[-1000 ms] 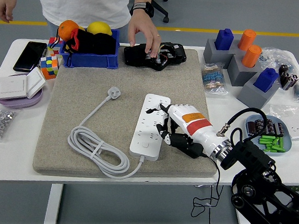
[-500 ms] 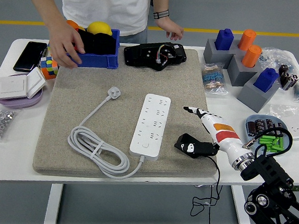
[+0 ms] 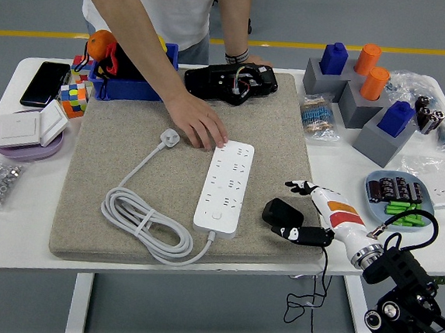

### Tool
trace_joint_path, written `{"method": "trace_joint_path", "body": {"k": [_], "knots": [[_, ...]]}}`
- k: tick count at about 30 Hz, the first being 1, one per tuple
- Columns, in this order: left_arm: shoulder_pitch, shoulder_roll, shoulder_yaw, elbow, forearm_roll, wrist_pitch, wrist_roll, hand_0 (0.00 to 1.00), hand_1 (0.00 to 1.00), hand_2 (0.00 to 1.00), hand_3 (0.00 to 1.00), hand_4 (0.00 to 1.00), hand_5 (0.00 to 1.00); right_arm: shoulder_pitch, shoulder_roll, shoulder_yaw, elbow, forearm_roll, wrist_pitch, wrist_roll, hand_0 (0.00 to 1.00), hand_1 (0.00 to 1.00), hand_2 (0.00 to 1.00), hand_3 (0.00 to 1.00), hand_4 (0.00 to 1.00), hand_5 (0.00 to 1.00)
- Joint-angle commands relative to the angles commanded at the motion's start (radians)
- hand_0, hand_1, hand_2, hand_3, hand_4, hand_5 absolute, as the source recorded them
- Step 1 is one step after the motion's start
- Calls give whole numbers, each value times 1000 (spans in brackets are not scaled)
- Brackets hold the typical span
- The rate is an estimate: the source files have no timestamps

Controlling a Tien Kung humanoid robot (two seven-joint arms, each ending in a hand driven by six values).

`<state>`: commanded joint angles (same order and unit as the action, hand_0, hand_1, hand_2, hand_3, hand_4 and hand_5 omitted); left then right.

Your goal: Press the white button,pick up the black plug,place it near the board,insert it into the board

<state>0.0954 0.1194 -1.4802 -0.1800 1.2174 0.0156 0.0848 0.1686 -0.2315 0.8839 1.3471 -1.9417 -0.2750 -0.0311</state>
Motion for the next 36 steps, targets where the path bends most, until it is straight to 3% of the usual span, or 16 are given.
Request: {"method": "trace_joint_path", "body": {"k": [5,6,11,12,29,30,35,36], "knots": [[-1,-1,-3,0,3,0,0,461,499,526,569,609,247,7,3,-14,-14,12,-29,32,664,635,636,712,998,301],[-1,-2,-3,0,2,-1,0,463,499,526,569,609,247,8,4,-15,-17,13,-35,38,576,561,562,658,998,211],[-1,-4,-3,0,2,-1,-1,463,499,526,569,609,247,12,8,-20,-35,7,-45,48,576,561,562,658,998,211],[0,-4,-4,0,3,-1,-1,461,499,526,568,609,247,13,9,-21,-40,7,-47,49,528,513,524,594,993,109],[-2,-6,-5,0,1,-1,-2,463,497,525,568,609,247,24,12,-46,-77,28,-97,102,466,463,471,522,931,63],[-2,-7,-6,0,2,-1,-2,461,498,525,568,609,247,25,12,-48,-78,33,-101,110,441,376,388,466,894,2],[-4,-6,-7,0,2,-1,-2,461,498,525,568,609,247,29,12,-56,-79,55,-126,149,441,376,388,466,894,2],[-4,-6,-6,0,2,-1,-2,462,498,525,568,609,247,30,12,-57,-79,58,-128,152,427,297,326,471,780,2]]}}
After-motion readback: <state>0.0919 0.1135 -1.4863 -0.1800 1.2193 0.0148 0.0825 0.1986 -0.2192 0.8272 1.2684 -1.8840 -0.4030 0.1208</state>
